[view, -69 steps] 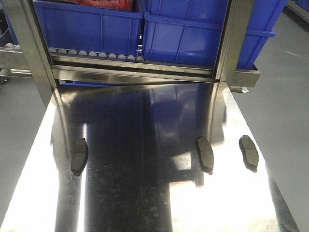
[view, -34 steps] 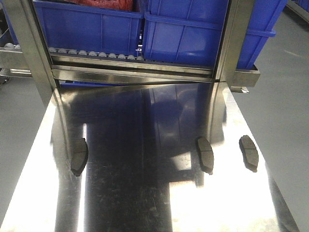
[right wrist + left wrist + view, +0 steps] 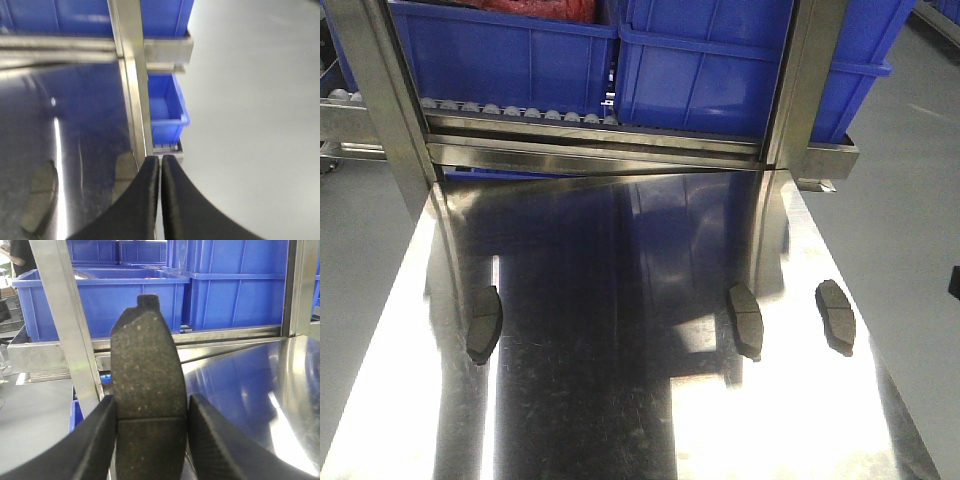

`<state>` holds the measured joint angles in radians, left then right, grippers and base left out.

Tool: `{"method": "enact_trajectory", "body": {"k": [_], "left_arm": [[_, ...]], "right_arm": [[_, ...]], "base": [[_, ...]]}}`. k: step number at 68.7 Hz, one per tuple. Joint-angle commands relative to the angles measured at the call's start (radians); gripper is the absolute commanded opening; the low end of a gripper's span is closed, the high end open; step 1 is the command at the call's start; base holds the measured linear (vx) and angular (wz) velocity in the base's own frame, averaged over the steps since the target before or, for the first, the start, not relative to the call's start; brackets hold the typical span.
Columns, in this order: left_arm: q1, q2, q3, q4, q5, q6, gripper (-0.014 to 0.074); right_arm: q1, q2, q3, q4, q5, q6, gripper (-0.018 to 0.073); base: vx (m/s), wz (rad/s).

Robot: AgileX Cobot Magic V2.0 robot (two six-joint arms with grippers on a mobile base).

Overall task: Move and align brake pads A on conveyor
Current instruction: 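Lower the right gripper onto the farthest-side brake pad and close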

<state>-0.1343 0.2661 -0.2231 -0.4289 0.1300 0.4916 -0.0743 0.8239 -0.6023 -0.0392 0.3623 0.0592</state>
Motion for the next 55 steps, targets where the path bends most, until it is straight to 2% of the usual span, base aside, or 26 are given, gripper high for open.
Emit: {"method": "enact_trajectory", "body": {"k": [1, 9, 16, 19, 25, 31, 43, 55], "left_arm": [[-0.006, 0.007, -0.032, -0.017, -0.095, -0.007, 0.0057], [-0.006, 0.007, -0.032, -0.017, -0.095, -0.007, 0.0057], [-0.006, 0.007, -0.032, -0.017, -0.095, -0.007, 0.0057], [-0.006, 0.007, -0.032, -0.017, -0.095, -0.007, 0.0057], [-0.006, 0.007, -0.032, -0.017, -0.095, -0.007, 0.0057], [-0.006, 0.007, -0.032, -0.017, -0.095, -0.007, 0.0057], [-0.006, 0.007, -0.032, -0.017, -0.095, -0.007, 0.0057], [-0.006, 0.007, -0.032, -0.017, -0.095, -0.007, 0.0057]], "right_arm": [[-0.006, 0.030, -0.037, -0.017, -0.062, -0.006, 0.0012], [-0.006, 0.038, -0.037, -0.017, -0.062, -0.006, 0.0101], [-0.006, 0.038, -0.037, -0.031, -0.062, -0.008, 0.0286], [-0.006, 0.038, -0.035, -0.041, -0.061, -0.008, 0.0417], [-0.006, 0.038, -0.029, -0.042, -0.085, -0.008, 0.0601], [-0.006, 0.038, -0.029, -0.027, -0.091, -0.001, 0.0718], [-0.006, 0.121, -0.074, -0.008, -0.012, -0.008, 0.0715], [-0.005, 0.325, -0.223, -0.007, 0.158, -0.008, 0.0683]], "base": [[0.00, 0.00], [0.00, 0.00], [0.00, 0.00], [0.00, 0.00], [0.00, 0.00], [0.00, 0.00], [0.00, 0.00], [0.00, 0.00]]}}
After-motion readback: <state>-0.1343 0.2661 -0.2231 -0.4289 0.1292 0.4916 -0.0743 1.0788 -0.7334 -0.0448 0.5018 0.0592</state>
